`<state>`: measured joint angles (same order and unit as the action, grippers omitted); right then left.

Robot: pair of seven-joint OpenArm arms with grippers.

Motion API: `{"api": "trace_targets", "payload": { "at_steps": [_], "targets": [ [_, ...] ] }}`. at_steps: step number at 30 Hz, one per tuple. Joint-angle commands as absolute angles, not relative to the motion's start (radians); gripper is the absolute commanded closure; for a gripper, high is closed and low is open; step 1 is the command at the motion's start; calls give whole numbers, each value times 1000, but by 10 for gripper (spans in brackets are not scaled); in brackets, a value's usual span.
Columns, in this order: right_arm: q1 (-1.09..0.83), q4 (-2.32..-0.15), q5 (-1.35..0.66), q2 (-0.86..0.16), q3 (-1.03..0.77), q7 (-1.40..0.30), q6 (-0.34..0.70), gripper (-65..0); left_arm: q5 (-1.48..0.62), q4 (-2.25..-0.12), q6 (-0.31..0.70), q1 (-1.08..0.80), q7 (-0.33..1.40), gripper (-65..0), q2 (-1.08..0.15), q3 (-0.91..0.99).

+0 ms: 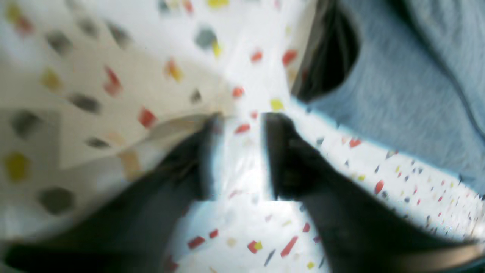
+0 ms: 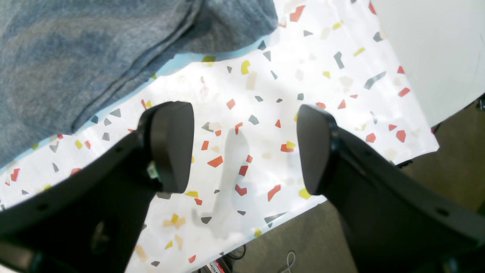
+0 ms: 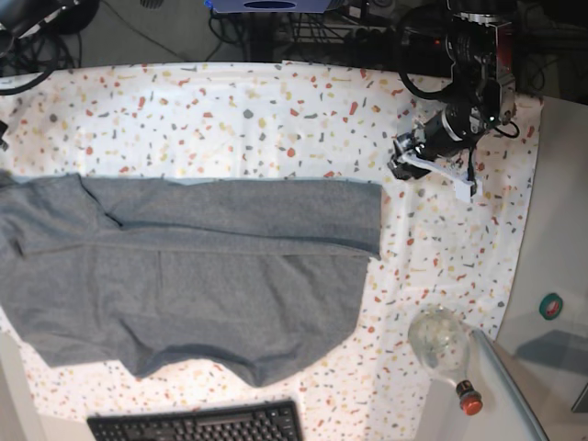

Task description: Layout the t-shirt on the table in an organized manner, then fold the t-shirt properly

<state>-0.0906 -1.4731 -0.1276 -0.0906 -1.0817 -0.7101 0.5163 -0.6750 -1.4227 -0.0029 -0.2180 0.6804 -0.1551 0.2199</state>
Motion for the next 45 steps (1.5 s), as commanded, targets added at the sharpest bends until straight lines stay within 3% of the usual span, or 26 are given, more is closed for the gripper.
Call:
{"api": "trace_targets", "payload": {
  "at_steps": [1, 4, 15, 16, 17, 23, 27, 36, 45],
  "targets": [
    [-88, -1492, -137, -110, -1086, -693, 522, -387, -687, -1426, -1, -200, 667, -411, -165, 209],
    [-88, -1481, -139, -108, -1086, -696, 522, -389, -687, -1411, 1, -176, 667, -650, -163, 171],
    [-73, -1392, -205, -120, -1092, -685, 522, -389, -682, -1225, 1, -28, 665, -650, -101, 143],
    [-61, -1391, -205, -128, -1095, -668, 522, -389, -682, -1208, 1, -19, 665, -638, -99, 143],
    [-54, -1382, -205, -136, -1095, -644, 522, -389, -682, -1191, 1, -12, 665, -573, -97, 143],
    [18, -1142, -162, -282, -1056, -499, 513, -387, -661, -1138, 2, 2, 665, -8, -104, 145],
    [38, -1041, -102, -378, -944, -501, 524, -386, -578, -1168, 2, -31, 665, 0, -147, 154],
    [-101, -1257, -96, -332, -823, -522, 536, -384, -564, -1313, 1, -171, 665, 0, -245, 157],
    [-232, -1442, -96, -334, -657, -584, 578, -384, -564, -1314, 1, -179, 665, 0, -280, 171]
  ]
}}
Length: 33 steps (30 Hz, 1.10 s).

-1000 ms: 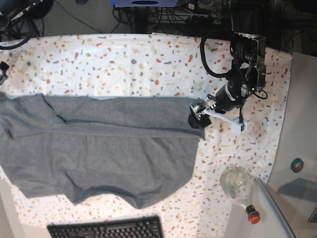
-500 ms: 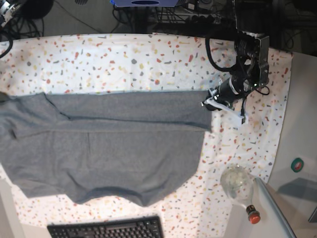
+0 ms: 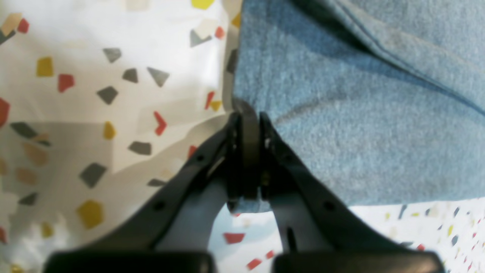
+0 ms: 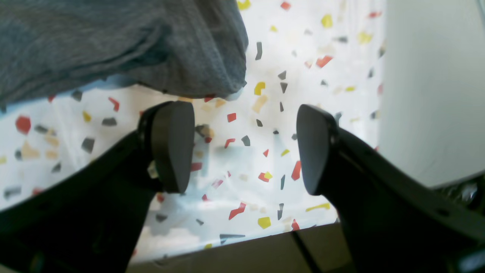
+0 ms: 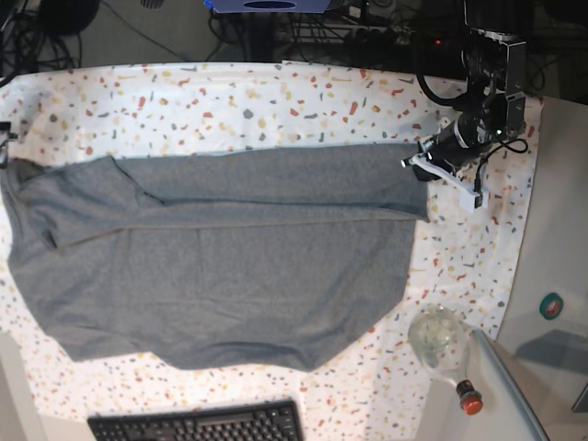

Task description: Layout the t-shirt on the table in an organized manner, then fold the t-shirt properly

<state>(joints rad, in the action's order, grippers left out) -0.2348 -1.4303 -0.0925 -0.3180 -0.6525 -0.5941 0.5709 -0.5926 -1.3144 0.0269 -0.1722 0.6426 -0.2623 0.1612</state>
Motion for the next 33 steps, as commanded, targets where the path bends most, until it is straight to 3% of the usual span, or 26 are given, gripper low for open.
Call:
{"api": "trace_targets", "payload": {
  "at_steps": [1, 9, 13, 18, 20, 27, 33],
  "targets": [
    [-239, -1442, -96, -335, -642, -584, 582, -384, -562, -1314, 1, -179, 665, 0, -282, 182],
    [-133, -1288, -99, -380, -639, -581, 595, -383, -562, -1313, 1, -165, 665, 0, -280, 216],
    [-90, -1270, -94, -381, -647, -596, 690, -374, -562, -1313, 1, -165, 665, 0, -278, 211],
    [-81, -1273, -94, -380, -639, -657, 698, -234, -562, -1311, 1, -157, 665, 0, -278, 217],
    [-68, -1262, -94, -378, -639, -656, 698, -212, -562, -1311, 1, -157, 665, 0, -280, 219],
    [-25, -1196, -94, -384, -638, -656, 698, -267, -562, -1311, -1, -157, 665, 0, -280, 216],
    [-19, -1196, -96, -380, -604, -657, 698, -272, -562, -1311, -2, -157, 665, 0, -278, 214]
  ]
}}
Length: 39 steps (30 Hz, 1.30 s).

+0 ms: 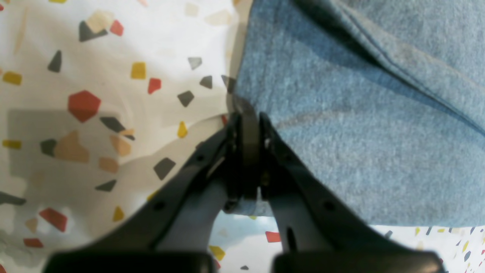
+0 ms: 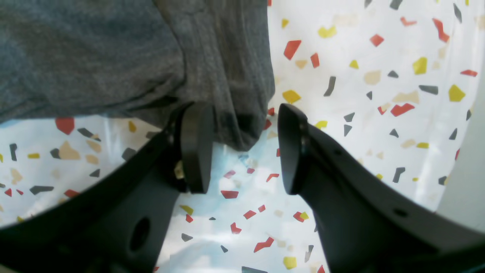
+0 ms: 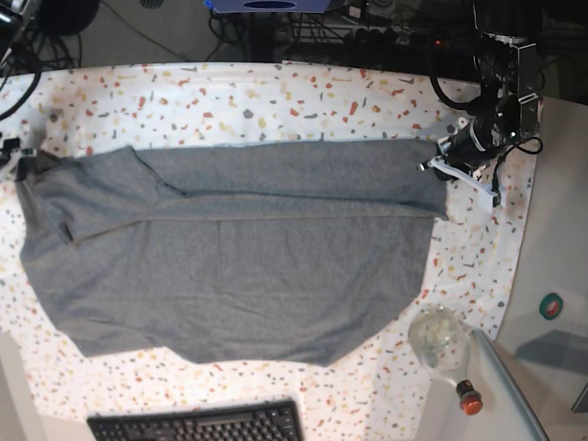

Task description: Layout the t-shirt on the table in an organized manner, then fold the t-shirt properly

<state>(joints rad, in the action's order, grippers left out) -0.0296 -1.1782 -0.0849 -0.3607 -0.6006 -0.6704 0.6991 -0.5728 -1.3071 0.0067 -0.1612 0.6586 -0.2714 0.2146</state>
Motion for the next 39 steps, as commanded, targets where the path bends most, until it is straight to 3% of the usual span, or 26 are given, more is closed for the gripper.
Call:
{"api": "trace_targets", "payload": {
  "at_steps": [1, 13, 15, 19, 39],
  "targets": [
    [-21, -1198, -99, -380, -581, -665, 698, -272, -562, -1311, -2, -157, 665, 0, -278, 214],
    [8, -1138, -97, -384, -558, -667, 698, -255, -562, -1311, -2, -163, 665, 0, -278, 219],
    [22, -1118, -96, -386, -556, -667, 698, -191, -562, -1311, -2, -163, 665, 0, -278, 219],
    [41, -1087, -96, -387, -556, -664, 698, 0, -562, -1311, -2, -163, 665, 0, -278, 219],
    [104, -1010, 39, -444, -547, -622, 698, 0, -562, -1311, -2, -157, 665, 0, -286, 220]
  ]
}}
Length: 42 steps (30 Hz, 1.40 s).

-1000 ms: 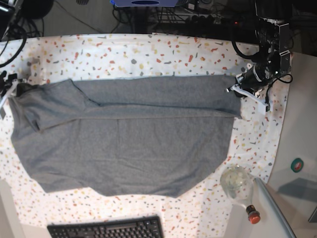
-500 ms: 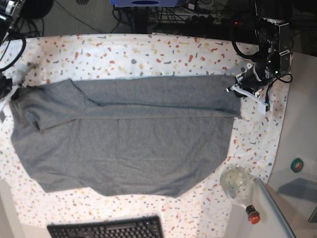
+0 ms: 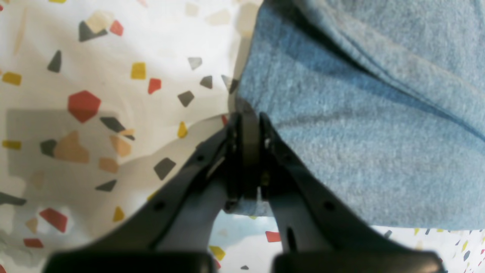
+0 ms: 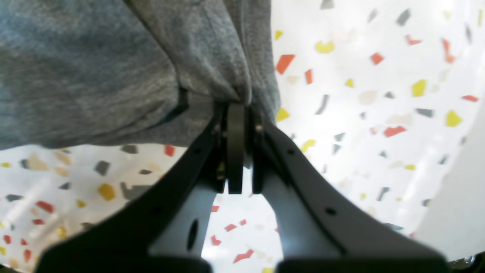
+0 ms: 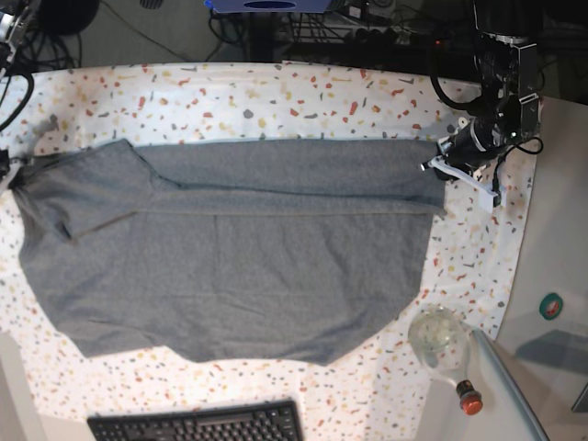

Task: Layout the t-shirt on the table in an organized manner, then fold the t-shirt properly
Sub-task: 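Grasp the opposite end of the shirt with the right gripper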

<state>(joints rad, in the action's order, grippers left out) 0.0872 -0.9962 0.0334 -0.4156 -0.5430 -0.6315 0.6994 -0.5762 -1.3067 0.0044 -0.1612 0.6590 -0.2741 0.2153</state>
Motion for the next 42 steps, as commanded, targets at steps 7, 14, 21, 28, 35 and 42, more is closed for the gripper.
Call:
{"api": "trace_targets", "payload": {
  "at_steps": [7, 14, 21, 28, 35, 42],
  "targets": [
    [120, -1010, 76, -466, -545, -622, 698, 0, -562, -1311, -2, -156, 665, 0, -302, 222],
    [125, -923, 76, -495, -545, -598, 698, 0, -561, -1311, -2, -156, 665, 0, -302, 222],
    [120, -906, 76, -496, -545, -573, 698, 0, -561, -1311, -2, -156, 665, 0, -302, 222],
    [125, -908, 76, -496, -545, -573, 698, -104, -561, -1311, -2, -157, 665, 0, -302, 222],
    [140, -1032, 73, -489, -636, -573, 698, -356, -561, -1311, -2, -157, 665, 0, -300, 222],
    [110, -1366, 67, -266, -1021, -596, 527, -356, -561, -1313, -2, -157, 665, 0, -295, 222]
  ]
}}
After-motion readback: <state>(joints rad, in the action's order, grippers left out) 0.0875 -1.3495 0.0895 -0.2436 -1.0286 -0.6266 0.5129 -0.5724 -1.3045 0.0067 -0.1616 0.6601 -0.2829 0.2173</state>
